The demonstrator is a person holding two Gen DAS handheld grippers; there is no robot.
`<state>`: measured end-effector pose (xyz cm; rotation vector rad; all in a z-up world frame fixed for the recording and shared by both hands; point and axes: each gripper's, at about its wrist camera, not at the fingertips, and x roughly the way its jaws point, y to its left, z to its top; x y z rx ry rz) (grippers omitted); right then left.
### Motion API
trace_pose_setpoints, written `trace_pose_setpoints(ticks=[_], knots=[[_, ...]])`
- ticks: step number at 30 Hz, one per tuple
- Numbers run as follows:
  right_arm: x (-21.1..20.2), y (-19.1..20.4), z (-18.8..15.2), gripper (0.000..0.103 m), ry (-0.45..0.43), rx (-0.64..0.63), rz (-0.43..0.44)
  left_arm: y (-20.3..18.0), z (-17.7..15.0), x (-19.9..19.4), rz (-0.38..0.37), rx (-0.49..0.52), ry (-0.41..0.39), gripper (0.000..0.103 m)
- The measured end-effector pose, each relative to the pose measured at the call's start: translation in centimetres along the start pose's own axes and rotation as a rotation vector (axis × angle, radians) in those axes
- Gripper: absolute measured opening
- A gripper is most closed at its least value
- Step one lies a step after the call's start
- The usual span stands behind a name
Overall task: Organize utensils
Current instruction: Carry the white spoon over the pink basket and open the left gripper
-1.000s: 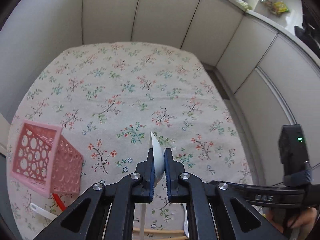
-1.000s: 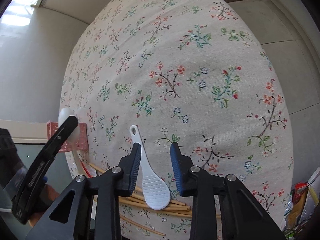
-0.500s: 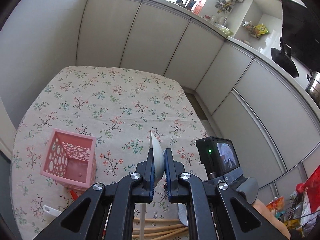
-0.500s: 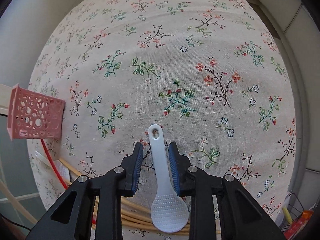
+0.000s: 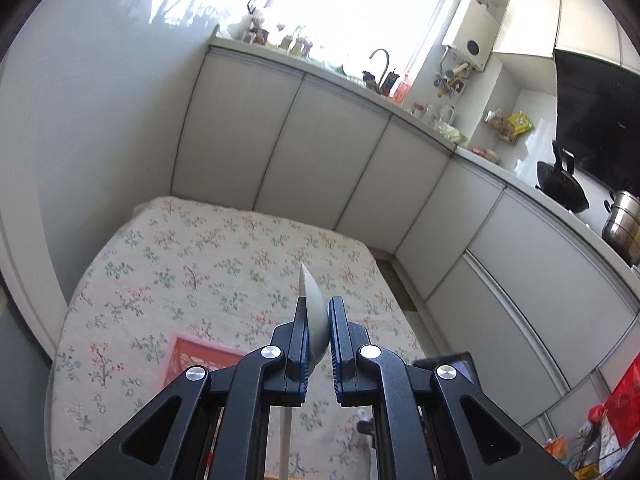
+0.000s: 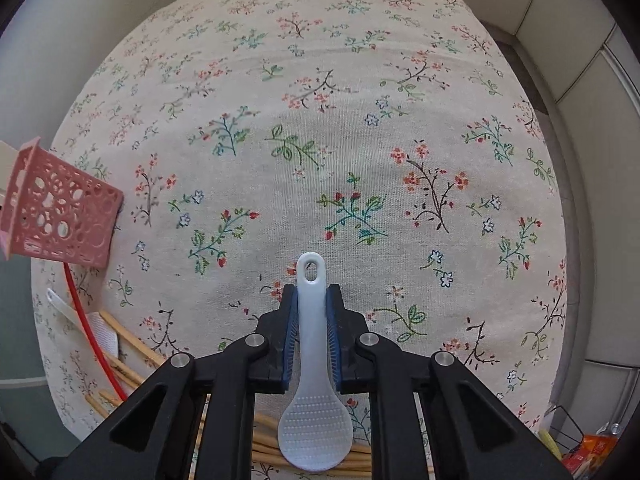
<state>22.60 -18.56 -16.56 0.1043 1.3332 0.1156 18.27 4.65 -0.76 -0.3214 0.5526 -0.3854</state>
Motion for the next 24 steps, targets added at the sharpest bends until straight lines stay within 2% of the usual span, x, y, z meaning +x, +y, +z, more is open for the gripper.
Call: trace_pose_setpoints(ticks=[6, 10, 17, 24], knots=[[-5.5, -0.8, -0.4, 0.015, -0.141, 0.002, 0.094, 1.7, 1.1, 1.1, 0.049, 0.082, -0.153, 0.009], [-6.8, -0.8, -0.9, 0.015, -0.173, -0.013, 0.116, 2.9, 1.5, 3.1, 0.088, 0.087, -0.196, 0.009], [-6.8, -0.6, -0.4, 0.015, -0.185, -0.002, 0.125, 4.4, 0.8, 5.9, 0.121, 0.051, -0.218, 0.009], [-7.7, -0.7, -0.3, 0.015, -0.209, 0.003, 0.155, 4.9, -0.5, 6.7, 0.131, 0.049, -0.182, 0.009]])
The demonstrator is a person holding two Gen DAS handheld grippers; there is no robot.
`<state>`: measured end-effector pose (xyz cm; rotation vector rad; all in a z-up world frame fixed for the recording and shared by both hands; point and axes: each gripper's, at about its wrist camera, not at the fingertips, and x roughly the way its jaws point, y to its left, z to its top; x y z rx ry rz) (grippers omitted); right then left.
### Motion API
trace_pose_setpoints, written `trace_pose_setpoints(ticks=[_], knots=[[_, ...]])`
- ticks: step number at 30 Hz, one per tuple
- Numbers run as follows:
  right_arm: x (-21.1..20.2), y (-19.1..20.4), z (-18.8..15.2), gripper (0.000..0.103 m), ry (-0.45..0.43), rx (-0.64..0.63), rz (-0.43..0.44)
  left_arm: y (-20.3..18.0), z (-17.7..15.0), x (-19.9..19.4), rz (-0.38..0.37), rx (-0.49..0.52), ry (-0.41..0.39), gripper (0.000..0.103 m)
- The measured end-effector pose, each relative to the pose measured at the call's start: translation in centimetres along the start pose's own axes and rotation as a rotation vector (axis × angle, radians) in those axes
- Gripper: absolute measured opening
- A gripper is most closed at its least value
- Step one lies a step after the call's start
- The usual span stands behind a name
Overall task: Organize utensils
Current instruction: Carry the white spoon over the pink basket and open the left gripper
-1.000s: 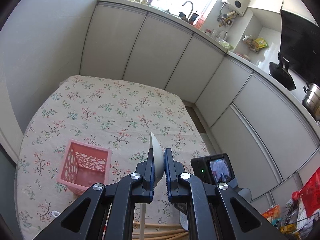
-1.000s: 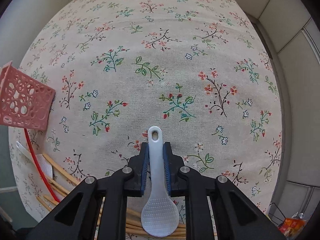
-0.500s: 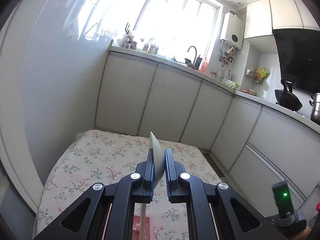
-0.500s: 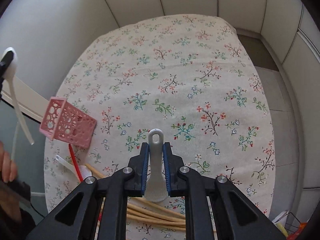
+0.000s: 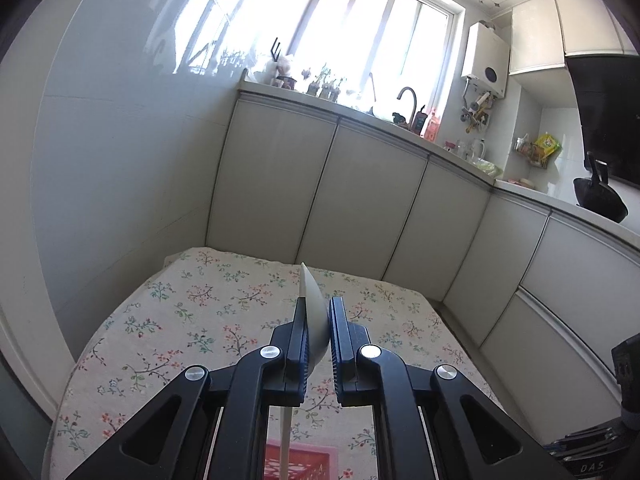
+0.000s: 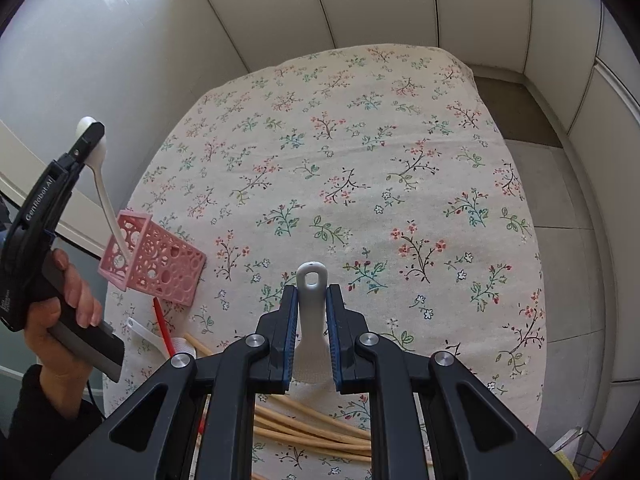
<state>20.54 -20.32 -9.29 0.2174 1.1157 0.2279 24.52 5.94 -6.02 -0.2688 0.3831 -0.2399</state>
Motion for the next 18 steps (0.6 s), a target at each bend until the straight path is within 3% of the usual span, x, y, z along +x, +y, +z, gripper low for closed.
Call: trace_pose_setpoints(ticks=[16, 18], knots=[[-2.0, 1.1, -0.6, 0.015, -0.048, 0.003, 0.060, 0.1, -1.1, -1.2, 0.006, 0.012, 0.047, 0.010], [-2.3, 1.1, -0.5, 0.015, -0.057, 0.008, 0.071, 0.0, -1.1, -1.4, -0.002, 0.009, 0.065, 0.022]])
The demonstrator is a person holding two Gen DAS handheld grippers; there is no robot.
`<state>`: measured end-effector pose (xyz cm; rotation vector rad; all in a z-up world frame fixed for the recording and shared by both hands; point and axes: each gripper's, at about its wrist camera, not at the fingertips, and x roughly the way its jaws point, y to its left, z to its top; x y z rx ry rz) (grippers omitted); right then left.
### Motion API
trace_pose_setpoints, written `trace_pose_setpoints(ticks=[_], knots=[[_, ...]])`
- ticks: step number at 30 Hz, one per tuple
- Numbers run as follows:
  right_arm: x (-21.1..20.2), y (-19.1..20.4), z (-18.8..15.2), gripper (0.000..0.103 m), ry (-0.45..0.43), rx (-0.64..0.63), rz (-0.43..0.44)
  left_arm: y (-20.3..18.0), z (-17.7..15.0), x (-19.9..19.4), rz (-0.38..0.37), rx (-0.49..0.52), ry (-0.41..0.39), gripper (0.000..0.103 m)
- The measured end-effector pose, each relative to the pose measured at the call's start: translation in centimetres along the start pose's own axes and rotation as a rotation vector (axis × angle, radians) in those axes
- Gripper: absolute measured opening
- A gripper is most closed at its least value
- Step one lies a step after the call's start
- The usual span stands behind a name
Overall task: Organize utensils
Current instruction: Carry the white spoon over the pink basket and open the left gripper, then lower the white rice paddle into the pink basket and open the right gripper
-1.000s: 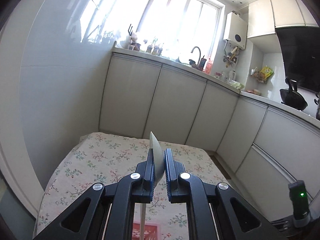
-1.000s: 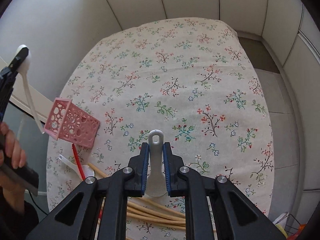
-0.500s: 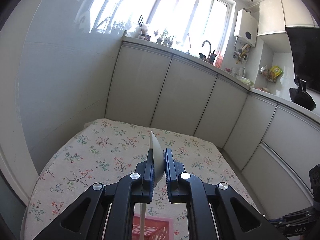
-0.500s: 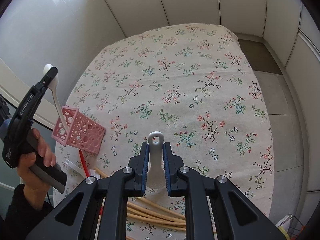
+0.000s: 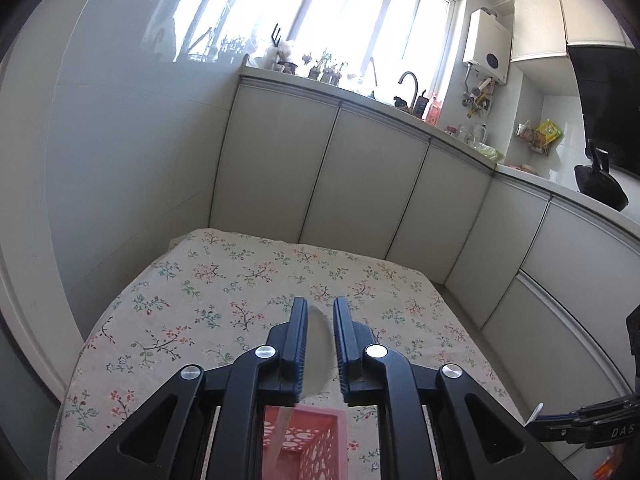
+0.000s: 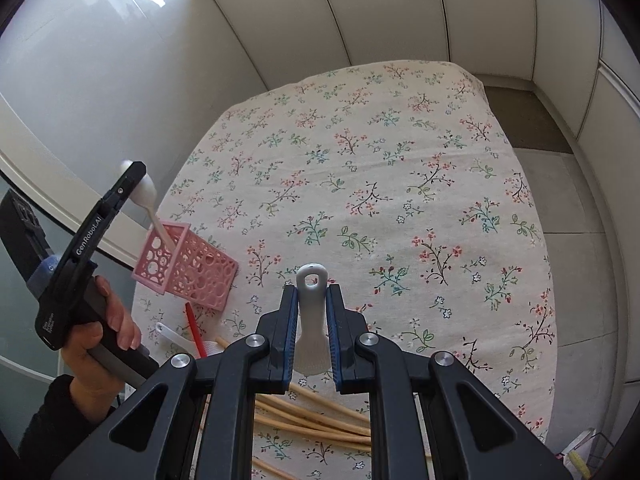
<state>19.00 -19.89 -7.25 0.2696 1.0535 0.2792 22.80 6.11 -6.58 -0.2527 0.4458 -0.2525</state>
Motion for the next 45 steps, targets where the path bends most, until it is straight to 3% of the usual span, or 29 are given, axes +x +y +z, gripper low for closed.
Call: trace_pose_setpoints(ticks=[7, 15, 20, 27, 37, 43, 45], knots=[[-1.9, 1.0, 0.2, 0.015, -0.068, 0.015, 0.044, -0.4, 0.3, -0.9, 0.028, -0.029, 0.127, 0.047], [-6.2, 4.3, 1.2, 0.015, -0.221, -0.003, 0.087, -1.0, 1.4, -6.7, 0.177, -0.024, 0.283, 0.086], [-7.4, 7.9, 1.8, 0.015, -0.285, -0.049, 0.126, 0.7, 0.0, -8.4, 0.287, -0.003, 0.382, 0.089], [-5.6, 14.2, 3.3, 0.015, -0.332, -0.162, 0.153, 5.1, -1.8, -8.4, 0.346, -0.086, 0.502, 0.089], [2.3, 18.6, 3.6, 0.015, -0.298, -0.263, 0.039, 7.4, -3.5, -6.9, 0.363, -0.110, 0.615, 0.089], [4.8, 18.7, 3.1, 0.016, -0.242, -0.282, 0.050, 6.8, -3.3, -6.6, 0.343, -0.095, 0.619, 0.089], [4.5, 18.6, 3.2, 0.021, -0.212, -0.259, 0.069, 6.4, -3.3, -6.5, 0.341, -0.082, 0.619, 0.089]])
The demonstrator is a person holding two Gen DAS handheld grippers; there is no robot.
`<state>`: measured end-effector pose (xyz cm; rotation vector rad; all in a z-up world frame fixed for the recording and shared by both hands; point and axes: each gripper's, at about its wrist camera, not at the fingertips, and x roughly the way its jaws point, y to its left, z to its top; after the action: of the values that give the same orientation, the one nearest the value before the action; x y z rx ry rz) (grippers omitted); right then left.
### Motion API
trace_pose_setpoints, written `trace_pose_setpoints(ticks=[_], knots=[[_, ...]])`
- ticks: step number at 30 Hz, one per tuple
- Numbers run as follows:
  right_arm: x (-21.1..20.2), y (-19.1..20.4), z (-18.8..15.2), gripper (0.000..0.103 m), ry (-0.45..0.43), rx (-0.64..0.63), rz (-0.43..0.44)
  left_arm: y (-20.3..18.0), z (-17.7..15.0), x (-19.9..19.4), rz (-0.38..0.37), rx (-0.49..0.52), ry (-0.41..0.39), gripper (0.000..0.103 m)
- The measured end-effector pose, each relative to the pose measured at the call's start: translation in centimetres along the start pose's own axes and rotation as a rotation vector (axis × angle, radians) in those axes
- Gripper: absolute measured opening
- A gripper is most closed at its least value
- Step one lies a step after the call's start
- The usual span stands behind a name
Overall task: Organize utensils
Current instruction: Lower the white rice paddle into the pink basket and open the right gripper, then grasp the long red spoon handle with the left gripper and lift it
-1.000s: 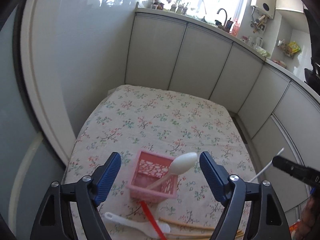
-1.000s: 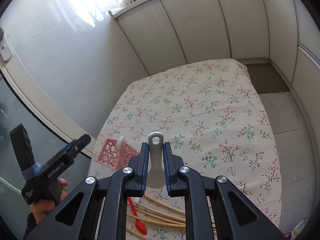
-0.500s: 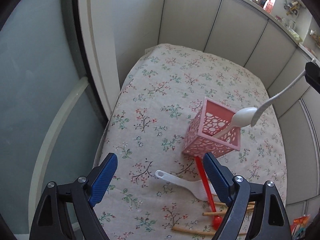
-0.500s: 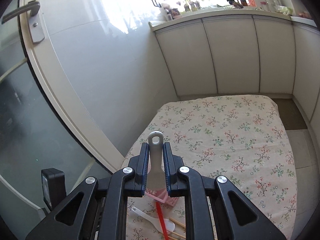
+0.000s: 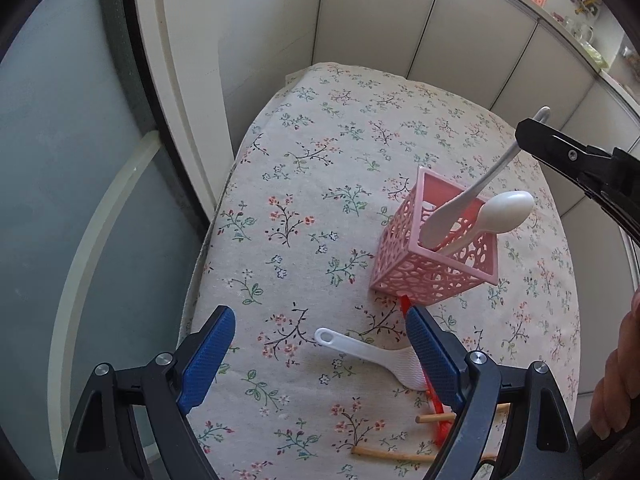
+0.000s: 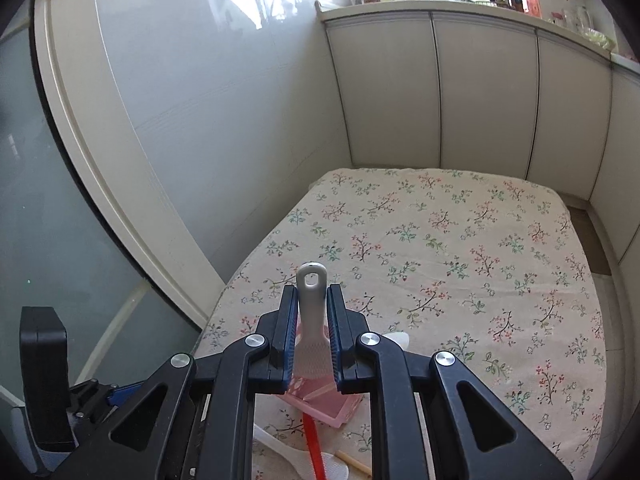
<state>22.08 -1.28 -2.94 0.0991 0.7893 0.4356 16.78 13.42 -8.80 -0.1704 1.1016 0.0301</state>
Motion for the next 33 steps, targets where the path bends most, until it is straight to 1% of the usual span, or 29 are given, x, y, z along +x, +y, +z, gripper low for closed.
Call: trace_pose_setpoints(ticks=[2, 6, 8, 10, 12, 18, 22, 25, 27, 28, 29, 30, 31, 33], knots=[[-1.2, -0.5, 0.3, 0.029, -0.012, 0.026, 0.021, -0.5, -0.1, -0.1, -0.005, 0.014, -0.003, 0.089], [-4.8, -1.7, 0.8, 0.034, -0.019, 0.046, 0.035, -1.3, -0.3, -0.2, -0.013, 0.040, 0.001, 0.089], [-6.4, -2.3, 0.6, 0.036, -0.014, 0.045, 0.018, -1.8, -0.6, -0.2, -0.012, 0.051, 0.003, 0.089], [-8.0, -3.0, 0.2, 0.038, -0.010, 0.043, 0.001, -2.3, -0.8, -0.1, -0.027, 0.060, 0.011, 0.089], [-9.3, -3.7, -0.6, 0.043, 0.006, 0.048, -0.024, -2.5, -1.1, 0.0, -0.050, 0.057, 0.026, 0.089], [-11.8, -6.7, -4.1, 0.052, 0.062, 0.092, -0.058, -3.6, -2.0, 0.8, -0.102, 0.046, 0.073, 0.089], [-12.0, -8.6, -6.5, 0.057, 0.102, 0.124, -0.084, -4.1, -2.8, 1.7, -0.148, 0.032, 0.116, 0.087], [-11.4, -9.9, -8.1, 0.057, 0.160, 0.135, -0.112, -4.1, -3.4, 2.4, -0.152, 0.012, 0.140, 0.086], [-10.9, -10.9, -9.1, 0.057, 0.215, 0.160, -0.124, -4.0, -3.6, 2.8, -0.176, -0.010, 0.151, 0.082], [-10.7, -11.4, -9.6, 0.057, 0.242, 0.179, -0.130, -4.0, -3.6, 3.1, -0.192, -0.024, 0.157, 0.081], [-10.4, -12.0, -9.9, 0.057, 0.266, 0.201, -0.133, -4.0, -3.6, 3.5, -0.208, -0.039, 0.162, 0.078], [-10.3, -12.5, -10.3, 0.057, 0.285, 0.219, -0.132, -4.0, -3.6, 3.8, -0.220, -0.054, 0.168, 0.072], [-10.1, -13.0, -10.5, 0.057, 0.298, 0.233, -0.133, -4.0, -3.5, 4.3, -0.229, -0.071, 0.174, 0.069], [-10.0, -13.9, -10.9, 0.057, 0.315, 0.259, -0.140, -4.0, -3.4, 5.1, -0.241, -0.102, 0.173, 0.056]])
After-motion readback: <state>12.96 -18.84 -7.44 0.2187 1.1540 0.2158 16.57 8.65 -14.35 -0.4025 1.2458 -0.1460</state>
